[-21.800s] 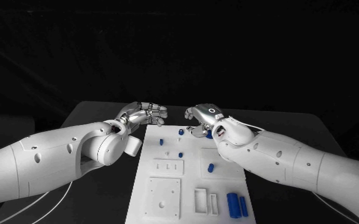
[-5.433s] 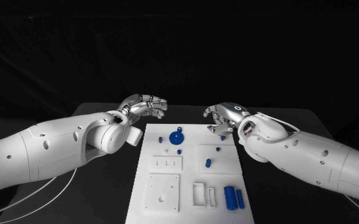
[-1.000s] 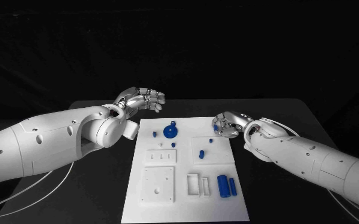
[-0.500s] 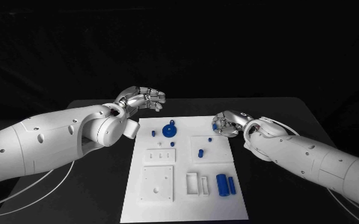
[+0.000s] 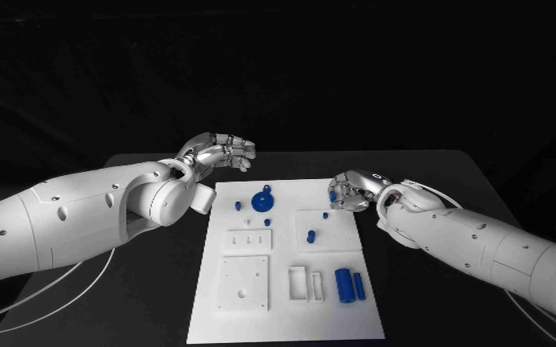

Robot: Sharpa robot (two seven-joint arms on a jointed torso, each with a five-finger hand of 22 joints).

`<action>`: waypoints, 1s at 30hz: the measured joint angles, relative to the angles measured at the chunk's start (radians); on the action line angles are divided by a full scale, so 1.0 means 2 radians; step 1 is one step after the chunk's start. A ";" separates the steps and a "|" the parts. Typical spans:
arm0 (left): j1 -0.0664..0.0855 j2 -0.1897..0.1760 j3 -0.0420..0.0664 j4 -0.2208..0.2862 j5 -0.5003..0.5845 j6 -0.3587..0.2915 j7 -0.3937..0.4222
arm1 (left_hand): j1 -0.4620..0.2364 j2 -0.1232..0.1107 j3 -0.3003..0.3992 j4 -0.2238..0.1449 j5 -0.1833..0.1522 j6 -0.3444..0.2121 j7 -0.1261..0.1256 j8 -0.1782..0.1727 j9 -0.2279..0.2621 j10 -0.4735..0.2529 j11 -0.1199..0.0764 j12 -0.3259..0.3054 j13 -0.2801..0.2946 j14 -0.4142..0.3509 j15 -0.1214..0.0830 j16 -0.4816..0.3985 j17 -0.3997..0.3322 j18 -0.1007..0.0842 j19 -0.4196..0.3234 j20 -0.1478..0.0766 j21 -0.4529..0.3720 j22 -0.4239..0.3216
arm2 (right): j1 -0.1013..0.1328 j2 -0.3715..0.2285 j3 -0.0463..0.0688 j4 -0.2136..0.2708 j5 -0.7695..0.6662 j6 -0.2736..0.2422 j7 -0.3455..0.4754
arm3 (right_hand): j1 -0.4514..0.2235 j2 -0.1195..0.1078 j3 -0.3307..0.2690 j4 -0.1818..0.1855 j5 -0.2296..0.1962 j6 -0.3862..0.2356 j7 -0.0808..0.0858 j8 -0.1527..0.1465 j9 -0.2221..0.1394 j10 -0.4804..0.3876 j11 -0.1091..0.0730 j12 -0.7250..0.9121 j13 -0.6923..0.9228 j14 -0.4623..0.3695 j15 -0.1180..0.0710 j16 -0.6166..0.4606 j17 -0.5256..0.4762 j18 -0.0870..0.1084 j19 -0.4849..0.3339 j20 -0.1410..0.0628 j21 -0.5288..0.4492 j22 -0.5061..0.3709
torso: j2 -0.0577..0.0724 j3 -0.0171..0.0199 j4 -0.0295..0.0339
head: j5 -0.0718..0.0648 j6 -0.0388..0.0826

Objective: Assemble the parts on the task board

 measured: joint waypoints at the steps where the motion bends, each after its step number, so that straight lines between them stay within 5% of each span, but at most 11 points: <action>1: 0.000 0.000 0.000 0.000 0.000 0.000 0.000 | 0.000 0.000 0.000 0.000 0.000 0.000 0.000 0.000 0.000 0.000 0.000 0.000 0.000 0.000 0.000 0.000 0.000 0.000 0.000 0.000 0.000 0.000 | 0.000 0.000 0.000 0.000 0.000 0.000 0.000 | -0.001 0.001 0.000 0.000 0.000 0.000 0.000 0.000 0.000 0.000 0.000 0.000 0.000 0.000 0.000 0.000 0.000 0.000 0.000 0.000 0.000 0.000 | 0.000 0.0000 0.0000 | 0.000 0.000; 11: 0.000 -0.001 0.000 0.000 0.000 0.000 0.000 | 0.000 0.000 0.000 0.000 0.000 0.000 0.000 0.000 0.000 0.000 0.000 0.000 0.000 0.000 0.000 0.000 0.000 0.000 0.000 0.000 0.000 0.000 | 0.000 -0.001 0.000 0.001 0.000 0.001 0.000 | 0.006 0.010 0.005 0.002 0.000 0.000 0.000 0.000 0.002 0.000 0.000 0.000 0.001 0.000 0.000 0.000 0.001 0.000 0.000 0.000 0.000 0.000 | 0.000 0.0003 0.0000 | 0.000 0.000; 13: 0.000 -0.001 0.000 0.000 0.000 0.000 0.000 | 0.000 0.000 0.000 0.000 0.000 0.000 0.000 0.000 0.000 0.000 0.000 0.000 0.000 0.000 0.000 0.000 0.000 0.000 0.000 0.000 0.000 0.000 | 0.000 -0.001 0.000 0.001 -0.001 0.001 -0.001 | 0.010 0.020 0.014 0.008 0.000 0.000 0.000 0.002 0.004 0.000 0.000 0.002 0.002 0.000 0.000 0.000 0.001 0.000 0.000 0.000 0.000 0.000 | 0.000 0.0004 0.0000 | 0.000 0.000; 23: 0.000 -0.001 0.000 0.001 0.000 0.000 0.000 | 0.000 0.000 0.000 0.000 0.000 0.000 0.000 0.000 0.000 0.000 0.000 0.000 0.000 0.000 0.000 0.000 0.000 0.000 0.000 0.000 0.000 0.000 | 0.000 -0.002 0.000 0.005 -0.008 0.004 -0.003 | 0.009 0.034 0.024 0.014 0.000 0.000 0.000 0.006 0.013 0.000 0.000 0.014 0.010 0.001 -0.003 0.000 0.003 0.000 0.000 0.000 0.000 0.000 | 0.000 0.0004 0.0000 | 0.000 -0.002; 30: 0.000 -0.001 0.000 0.001 0.000 0.000 0.000 | 0.000 0.000 0.000 0.000 0.000 0.000 0.000 0.000 0.000 0.000 0.000 0.000 0.000 0.000 0.000 0.000 0.000 0.000 0.000 0.000 0.000 0.000 | 0.000 -0.002 0.000 0.006 -0.009 0.004 -0.005 | 0.007 0.037 0.018 0.008 0.000 0.000 0.000 0.009 0.023 0.000 0.000 0.022 0.016 0.000 -0.004 0.000 0.004 0.000 0.000 0.001 0.000 0.000 | 0.000 0.0004 0.0001 | 0.000 -0.002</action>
